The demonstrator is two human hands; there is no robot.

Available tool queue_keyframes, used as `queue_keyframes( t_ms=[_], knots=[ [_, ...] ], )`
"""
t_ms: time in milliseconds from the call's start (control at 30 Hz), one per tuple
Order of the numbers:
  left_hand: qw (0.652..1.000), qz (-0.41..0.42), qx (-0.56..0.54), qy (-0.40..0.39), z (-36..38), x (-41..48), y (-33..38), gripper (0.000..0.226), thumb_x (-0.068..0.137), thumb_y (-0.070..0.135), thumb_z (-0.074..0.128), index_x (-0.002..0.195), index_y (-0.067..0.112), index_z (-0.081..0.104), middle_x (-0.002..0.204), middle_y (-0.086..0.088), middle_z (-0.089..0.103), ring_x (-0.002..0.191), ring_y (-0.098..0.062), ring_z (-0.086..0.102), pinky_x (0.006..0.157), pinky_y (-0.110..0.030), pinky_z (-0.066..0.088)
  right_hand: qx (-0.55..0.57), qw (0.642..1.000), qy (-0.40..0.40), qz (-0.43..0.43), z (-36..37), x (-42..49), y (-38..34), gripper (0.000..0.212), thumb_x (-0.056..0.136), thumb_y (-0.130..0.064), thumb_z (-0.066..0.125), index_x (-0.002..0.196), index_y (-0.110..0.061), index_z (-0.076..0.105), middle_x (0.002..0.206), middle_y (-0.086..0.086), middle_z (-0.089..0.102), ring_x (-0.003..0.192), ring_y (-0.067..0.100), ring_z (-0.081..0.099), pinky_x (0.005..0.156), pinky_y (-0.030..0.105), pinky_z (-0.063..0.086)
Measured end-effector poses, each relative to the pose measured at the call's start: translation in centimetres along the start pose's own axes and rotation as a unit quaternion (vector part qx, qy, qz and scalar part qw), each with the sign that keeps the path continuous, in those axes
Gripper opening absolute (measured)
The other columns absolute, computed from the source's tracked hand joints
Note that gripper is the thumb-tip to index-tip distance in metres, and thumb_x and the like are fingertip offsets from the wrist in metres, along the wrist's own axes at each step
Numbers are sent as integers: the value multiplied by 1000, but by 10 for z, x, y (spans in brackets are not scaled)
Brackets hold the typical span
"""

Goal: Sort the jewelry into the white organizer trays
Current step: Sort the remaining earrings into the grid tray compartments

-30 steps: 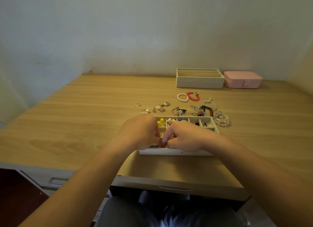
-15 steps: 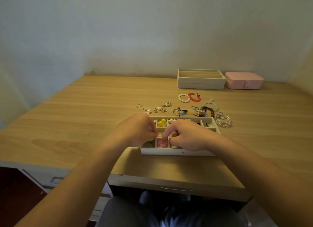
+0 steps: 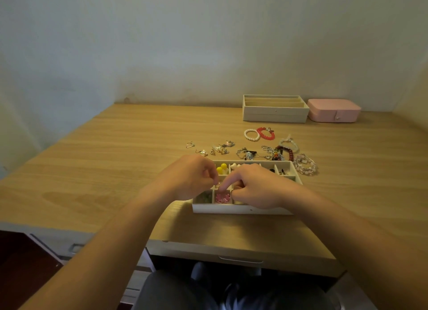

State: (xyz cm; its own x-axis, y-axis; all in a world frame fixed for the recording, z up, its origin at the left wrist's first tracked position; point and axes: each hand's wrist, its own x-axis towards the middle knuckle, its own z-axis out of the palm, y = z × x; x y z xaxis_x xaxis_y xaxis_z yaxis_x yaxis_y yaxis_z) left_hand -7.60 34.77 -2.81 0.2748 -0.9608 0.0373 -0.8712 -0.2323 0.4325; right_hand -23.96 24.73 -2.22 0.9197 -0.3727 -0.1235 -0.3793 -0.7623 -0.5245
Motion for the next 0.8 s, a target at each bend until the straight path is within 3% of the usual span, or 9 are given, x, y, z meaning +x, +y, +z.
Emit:
queue_keyframes(
  t_ms=[100, 200, 300, 400, 533, 667, 800],
  knots=[
    [1000, -2, -9, 14, 2, 6, -3, 19, 87, 19, 64, 77, 35, 67, 78, 9, 62, 76, -13, 58, 68, -31, 47, 46, 997, 60, 0, 1, 5, 12, 28, 95, -16, 57, 109, -29, 77, 70, -26, 54, 60, -3, 52, 62, 19, 42],
    [1000, -10, -15, 24, 7, 12, -5, 22, 87, 15, 60, 80, 35, 65, 80, 9, 62, 79, -14, 60, 71, -32, 49, 84, 990, 110, 12, -6, 8, 24, 24, 95, -12, 58, 98, -26, 77, 58, -22, 59, 52, 0, 47, 54, 19, 42],
    [998, -15, -36, 42, 8, 17, -3, 22, 88, 14, 58, 87, 33, 69, 84, 9, 62, 80, -11, 59, 67, -30, 47, 106, 983, 147, 19, -20, 9, 34, 21, 96, -12, 59, 92, -24, 76, 70, -12, 63, 58, 1, 53, 53, 16, 43],
    [996, -13, -63, 62, 5, 27, -2, 19, 89, 14, 60, 89, 31, 70, 85, 9, 62, 82, -8, 57, 65, -27, 44, 123, 970, 204, 38, -37, 16, 51, 21, 97, -11, 60, 89, -24, 74, 89, -2, 71, 78, 14, 62, 64, 21, 51],
    [991, -22, -111, 77, 3, 50, 0, 20, 89, 13, 64, 87, 33, 67, 86, 8, 62, 87, -8, 59, 66, -22, 43, 172, 942, 280, 74, -52, 34, 75, 18, 99, -12, 59, 94, -21, 75, 103, -7, 68, 95, 6, 60, 75, 21, 47],
    [986, -39, -135, 85, 7, 81, 4, 18, 90, 16, 66, 90, 34, 67, 91, 13, 61, 85, -1, 56, 63, -17, 40, 159, 950, 252, 95, -58, 61, 95, 17, 99, -15, 60, 97, -24, 75, 106, -7, 66, 101, 8, 59, 86, 29, 50],
    [986, -36, -159, 48, 13, 113, 8, 15, 90, 15, 66, 95, 28, 69, 89, 10, 63, 81, -2, 58, 62, -19, 41, 126, 971, 181, 94, -61, 85, 106, 19, 99, -15, 60, 103, -26, 74, 111, -10, 62, 106, 8, 58, 88, 27, 49]
  ],
)
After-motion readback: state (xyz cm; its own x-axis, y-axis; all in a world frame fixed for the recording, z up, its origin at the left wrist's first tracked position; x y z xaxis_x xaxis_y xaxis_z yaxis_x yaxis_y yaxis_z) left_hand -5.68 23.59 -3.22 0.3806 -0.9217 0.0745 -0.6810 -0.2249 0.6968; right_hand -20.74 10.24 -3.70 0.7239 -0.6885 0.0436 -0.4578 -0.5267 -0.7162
